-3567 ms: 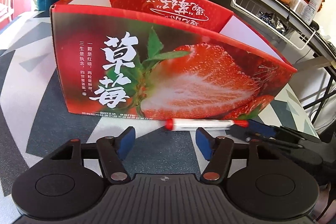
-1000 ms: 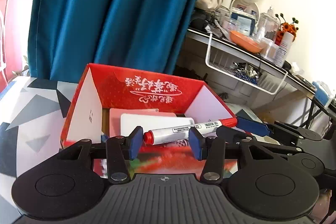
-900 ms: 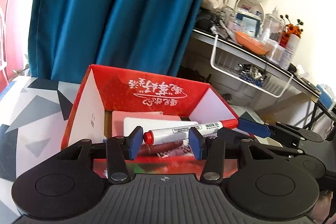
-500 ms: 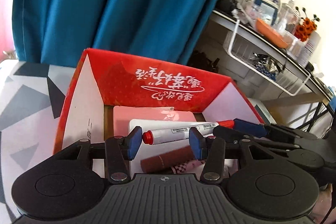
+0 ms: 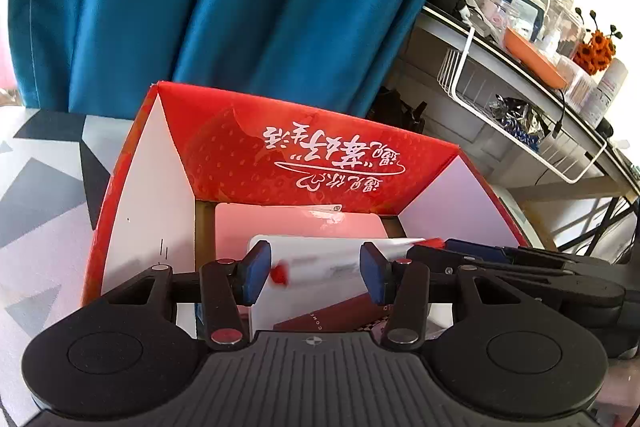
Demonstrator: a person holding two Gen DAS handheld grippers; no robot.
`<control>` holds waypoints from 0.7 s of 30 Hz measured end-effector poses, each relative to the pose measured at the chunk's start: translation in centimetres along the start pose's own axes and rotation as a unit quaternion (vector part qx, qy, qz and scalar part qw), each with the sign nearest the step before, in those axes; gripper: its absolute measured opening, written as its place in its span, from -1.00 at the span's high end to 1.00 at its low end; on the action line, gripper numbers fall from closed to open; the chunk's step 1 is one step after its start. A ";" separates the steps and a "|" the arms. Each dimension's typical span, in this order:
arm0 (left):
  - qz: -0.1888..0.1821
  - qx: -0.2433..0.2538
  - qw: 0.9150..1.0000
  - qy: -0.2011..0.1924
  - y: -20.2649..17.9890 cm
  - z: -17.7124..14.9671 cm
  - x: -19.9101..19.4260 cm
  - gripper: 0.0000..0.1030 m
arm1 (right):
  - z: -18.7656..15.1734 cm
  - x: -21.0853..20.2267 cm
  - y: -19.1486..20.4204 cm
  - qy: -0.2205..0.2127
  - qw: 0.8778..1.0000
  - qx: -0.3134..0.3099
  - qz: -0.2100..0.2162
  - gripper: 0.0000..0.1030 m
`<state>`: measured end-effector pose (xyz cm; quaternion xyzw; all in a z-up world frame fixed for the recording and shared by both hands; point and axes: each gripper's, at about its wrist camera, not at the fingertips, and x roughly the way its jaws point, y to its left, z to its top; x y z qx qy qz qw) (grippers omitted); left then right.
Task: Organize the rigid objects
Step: 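Lower the marker into the box and open both tools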
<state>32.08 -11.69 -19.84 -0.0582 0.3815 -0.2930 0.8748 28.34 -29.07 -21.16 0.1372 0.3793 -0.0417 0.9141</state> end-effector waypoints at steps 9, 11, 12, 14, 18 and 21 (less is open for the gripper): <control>0.022 0.032 0.999 -0.018 -1.2 0.0 -2.5 -0.36 | 0.3 -2.1 -0.3 -0.025 1.000 0.001 -0.002 0.14; 0.026 0.041 0.999 -0.025 -1.7 0.1 -3.4 -0.66 | 0.4 -3.0 -0.4 -0.033 0.999 0.003 0.001 -0.04; 0.028 0.044 0.998 -0.031 -2.0 0.1 -3.9 -0.71 | 0.4 -3.5 -0.4 -0.040 0.999 0.004 0.009 -0.19; 0.039 0.052 0.997 -0.041 -2.5 0.2 -5.0 -0.84 | 0.6 -4.7 -0.3 -0.052 0.998 0.002 0.020 -0.41; 0.063 0.059 0.994 -0.061 -3.3 0.5 -7.4 -0.99 | 1.1 -7.0 0.3 -0.070 0.997 -0.008 0.018 -0.88; 0.081 0.057 0.993 -0.066 -3.9 0.7 -9.2 -1.00 | 1.3 -8.9 0.7 -0.081 0.996 -0.008 0.025 -0.99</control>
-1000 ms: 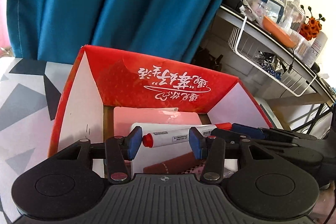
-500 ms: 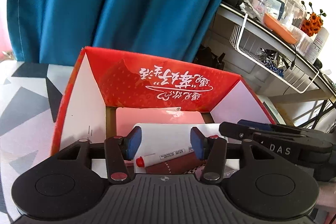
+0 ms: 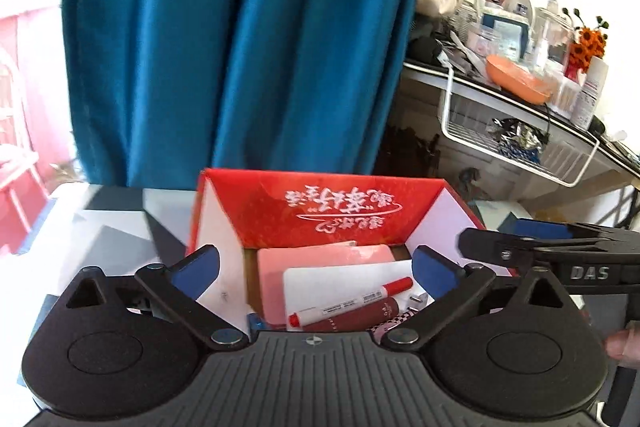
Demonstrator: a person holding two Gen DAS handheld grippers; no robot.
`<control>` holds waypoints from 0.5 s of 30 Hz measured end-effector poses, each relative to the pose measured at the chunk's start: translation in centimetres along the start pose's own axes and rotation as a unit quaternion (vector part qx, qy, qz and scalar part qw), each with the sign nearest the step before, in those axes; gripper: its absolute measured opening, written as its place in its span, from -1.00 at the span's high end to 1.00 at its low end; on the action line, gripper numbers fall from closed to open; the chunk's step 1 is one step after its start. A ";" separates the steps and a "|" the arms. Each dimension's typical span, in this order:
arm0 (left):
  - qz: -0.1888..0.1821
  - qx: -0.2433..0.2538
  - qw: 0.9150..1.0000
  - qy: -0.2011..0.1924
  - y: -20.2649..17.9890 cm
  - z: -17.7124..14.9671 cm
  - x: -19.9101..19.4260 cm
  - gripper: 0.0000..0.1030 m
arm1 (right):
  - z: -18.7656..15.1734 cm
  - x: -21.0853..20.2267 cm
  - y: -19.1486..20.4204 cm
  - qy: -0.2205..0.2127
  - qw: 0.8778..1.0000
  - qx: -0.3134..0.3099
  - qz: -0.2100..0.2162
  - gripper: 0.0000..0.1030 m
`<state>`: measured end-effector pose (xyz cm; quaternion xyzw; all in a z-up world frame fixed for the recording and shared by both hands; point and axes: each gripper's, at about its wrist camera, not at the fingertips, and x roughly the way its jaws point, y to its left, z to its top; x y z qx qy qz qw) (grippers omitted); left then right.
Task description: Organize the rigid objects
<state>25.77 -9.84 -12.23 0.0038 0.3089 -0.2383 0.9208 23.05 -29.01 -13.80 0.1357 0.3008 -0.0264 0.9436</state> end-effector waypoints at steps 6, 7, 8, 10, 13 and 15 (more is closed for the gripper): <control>0.023 -0.009 1.000 -0.003 0.1 0.6 -3.7 -1.00 | 0.9 -3.8 1.1 -0.016 1.000 0.001 0.003 -0.99; 0.031 -0.007 0.999 -0.008 0.0 0.6 -4.5 -1.00 | 0.9 -4.5 1.4 -0.020 1.000 0.000 0.002 -0.99; 0.040 -0.004 0.999 -0.013 -0.1 0.6 -5.4 -1.00 | 1.0 -5.2 1.6 -0.025 1.000 -0.002 0.000 -0.99; 0.057 0.002 0.998 -0.023 -0.4 0.6 -6.9 -1.00 | 1.1 -6.7 2.2 -0.034 0.999 -0.006 -0.013 -0.99; 0.081 0.014 0.996 -0.031 -1.1 0.7 -9.2 -1.00 | 1.3 -8.7 3.0 -0.038 0.998 -0.007 -0.041 -0.99; 0.103 0.033 0.993 -0.038 -2.0 0.6 -10.8 -1.00 | 1.4 -10.2 3.4 -0.045 0.998 -0.005 -0.044 -0.99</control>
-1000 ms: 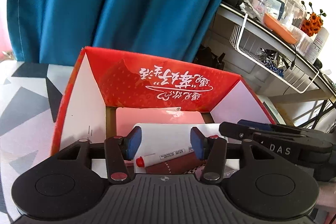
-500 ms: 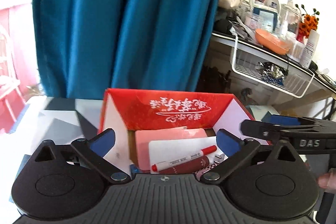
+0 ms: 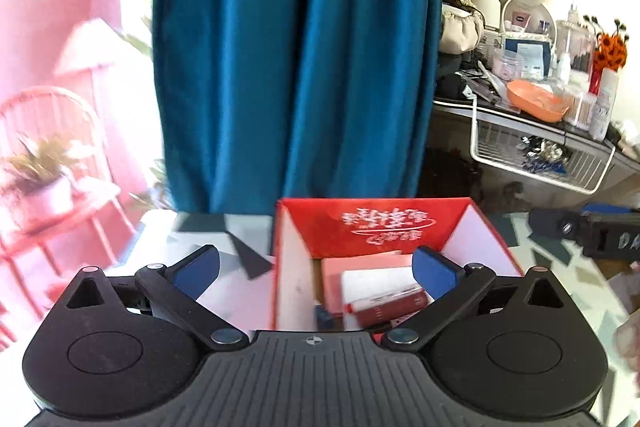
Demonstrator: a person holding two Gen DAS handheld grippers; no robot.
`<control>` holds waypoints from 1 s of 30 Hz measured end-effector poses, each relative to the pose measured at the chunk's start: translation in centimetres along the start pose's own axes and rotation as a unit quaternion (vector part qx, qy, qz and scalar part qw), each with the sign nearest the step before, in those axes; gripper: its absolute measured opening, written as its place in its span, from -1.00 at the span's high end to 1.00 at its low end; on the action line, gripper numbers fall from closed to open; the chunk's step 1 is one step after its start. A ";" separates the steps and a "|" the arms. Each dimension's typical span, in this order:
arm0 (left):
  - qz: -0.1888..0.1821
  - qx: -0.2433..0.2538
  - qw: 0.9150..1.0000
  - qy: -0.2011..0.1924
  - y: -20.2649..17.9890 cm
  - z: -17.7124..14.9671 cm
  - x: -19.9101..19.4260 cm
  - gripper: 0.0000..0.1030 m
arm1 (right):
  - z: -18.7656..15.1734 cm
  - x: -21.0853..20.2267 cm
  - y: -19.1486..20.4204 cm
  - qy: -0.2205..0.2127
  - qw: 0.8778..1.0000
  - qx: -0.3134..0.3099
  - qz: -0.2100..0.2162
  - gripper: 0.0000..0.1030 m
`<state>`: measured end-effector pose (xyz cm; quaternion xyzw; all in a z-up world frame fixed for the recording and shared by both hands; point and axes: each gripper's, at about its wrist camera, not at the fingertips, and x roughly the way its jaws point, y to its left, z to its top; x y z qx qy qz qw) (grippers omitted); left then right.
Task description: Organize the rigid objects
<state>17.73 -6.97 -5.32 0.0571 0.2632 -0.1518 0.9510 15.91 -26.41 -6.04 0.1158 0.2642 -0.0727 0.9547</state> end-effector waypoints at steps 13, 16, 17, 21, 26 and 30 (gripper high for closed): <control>0.009 0.004 0.998 -0.067 -0.5 -1.1 -12.0 -1.00 | -0.6 -11.9 4.0 -0.050 0.999 -0.018 0.001 -0.99; 0.015 -0.007 0.998 -0.068 0.1 -1.6 -14.2 -1.00 | -1.0 -14.6 5.3 -0.062 0.998 -0.016 0.004 -0.99; 0.016 -0.012 0.998 -0.068 0.4 -1.7 -15.0 -1.00 | -1.2 -15.5 5.7 -0.063 0.998 -0.016 0.005 -0.99; 0.035 -0.011 0.997 -0.074 1.1 -2.3 -17.2 -1.00 | -2.0 -18.3 6.9 -0.066 0.998 -0.017 0.007 -0.99; 0.040 -0.019 0.996 -0.077 1.6 -3.3 -19.1 -1.00 | -3.5 -20.8 7.6 -0.075 0.997 -0.016 0.008 -0.99; 0.057 -0.018 0.995 -0.083 1.3 -3.7 -19.9 -1.00 | -4.2 -21.9 7.7 -0.076 0.997 -0.017 0.005 -0.99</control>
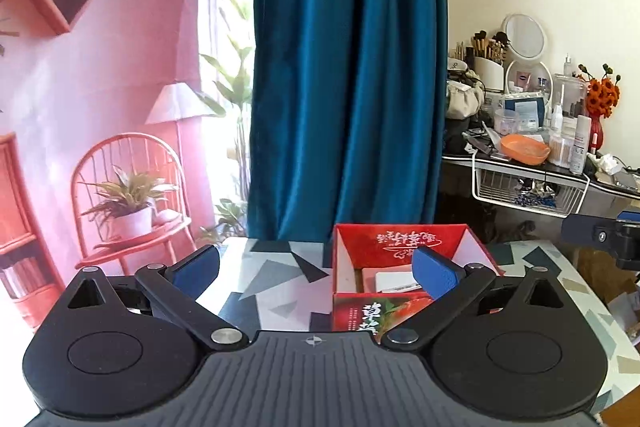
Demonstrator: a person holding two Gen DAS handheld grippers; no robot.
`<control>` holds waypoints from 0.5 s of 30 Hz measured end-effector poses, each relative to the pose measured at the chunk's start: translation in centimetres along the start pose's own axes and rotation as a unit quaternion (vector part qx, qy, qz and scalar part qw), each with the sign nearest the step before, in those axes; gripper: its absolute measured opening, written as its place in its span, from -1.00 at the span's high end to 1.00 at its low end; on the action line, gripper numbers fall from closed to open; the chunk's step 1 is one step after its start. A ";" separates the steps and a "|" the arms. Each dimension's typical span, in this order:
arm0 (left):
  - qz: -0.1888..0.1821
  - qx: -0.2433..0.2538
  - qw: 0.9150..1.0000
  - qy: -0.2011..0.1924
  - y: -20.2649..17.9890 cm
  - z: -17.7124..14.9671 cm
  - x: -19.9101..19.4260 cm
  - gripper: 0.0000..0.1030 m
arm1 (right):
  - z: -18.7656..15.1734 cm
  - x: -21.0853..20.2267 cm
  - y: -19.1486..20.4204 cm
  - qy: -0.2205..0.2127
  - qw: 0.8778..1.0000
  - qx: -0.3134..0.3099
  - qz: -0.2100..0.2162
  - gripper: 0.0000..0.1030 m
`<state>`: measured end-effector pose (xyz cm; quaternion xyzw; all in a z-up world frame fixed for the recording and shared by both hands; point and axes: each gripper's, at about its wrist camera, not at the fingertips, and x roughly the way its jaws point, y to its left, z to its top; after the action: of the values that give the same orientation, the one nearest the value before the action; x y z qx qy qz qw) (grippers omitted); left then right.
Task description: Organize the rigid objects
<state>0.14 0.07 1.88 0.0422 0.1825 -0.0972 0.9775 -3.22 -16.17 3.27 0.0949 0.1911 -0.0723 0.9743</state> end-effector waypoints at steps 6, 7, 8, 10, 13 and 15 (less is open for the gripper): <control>-0.001 -0.006 1.000 -0.003 0.1 0.0 -0.5 -1.00 | -0.1 -0.9 -0.2 -0.009 1.000 0.002 -0.003 -0.99; -0.001 -0.006 1.000 -0.004 0.1 0.0 -0.5 -1.00 | -0.1 -0.9 -0.2 -0.011 1.000 0.001 -0.005 -0.99; -0.002 -0.006 1.000 -0.004 0.2 -0.1 -0.6 -1.00 | -0.1 -1.0 -0.3 -0.013 1.000 0.001 -0.006 -0.99; -0.001 -0.006 1.000 -0.004 0.2 -0.2 -0.7 -1.00 | -0.1 -1.1 -0.3 -0.014 1.000 0.001 -0.007 -0.99; -0.002 -0.008 1.000 -0.003 0.4 -0.4 -0.6 -1.00 | -0.2 -0.9 -0.3 -0.010 1.000 0.000 -0.004 -0.99; -0.002 -0.009 1.000 -0.001 0.4 -0.4 -0.6 -1.00 | -0.2 -0.8 -0.2 -0.008 1.000 -0.004 -0.004 -0.99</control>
<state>-0.47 0.63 1.76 0.0329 0.1820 -0.0974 0.9779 -4.09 -16.19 3.37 0.0898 0.1836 -0.0762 0.9759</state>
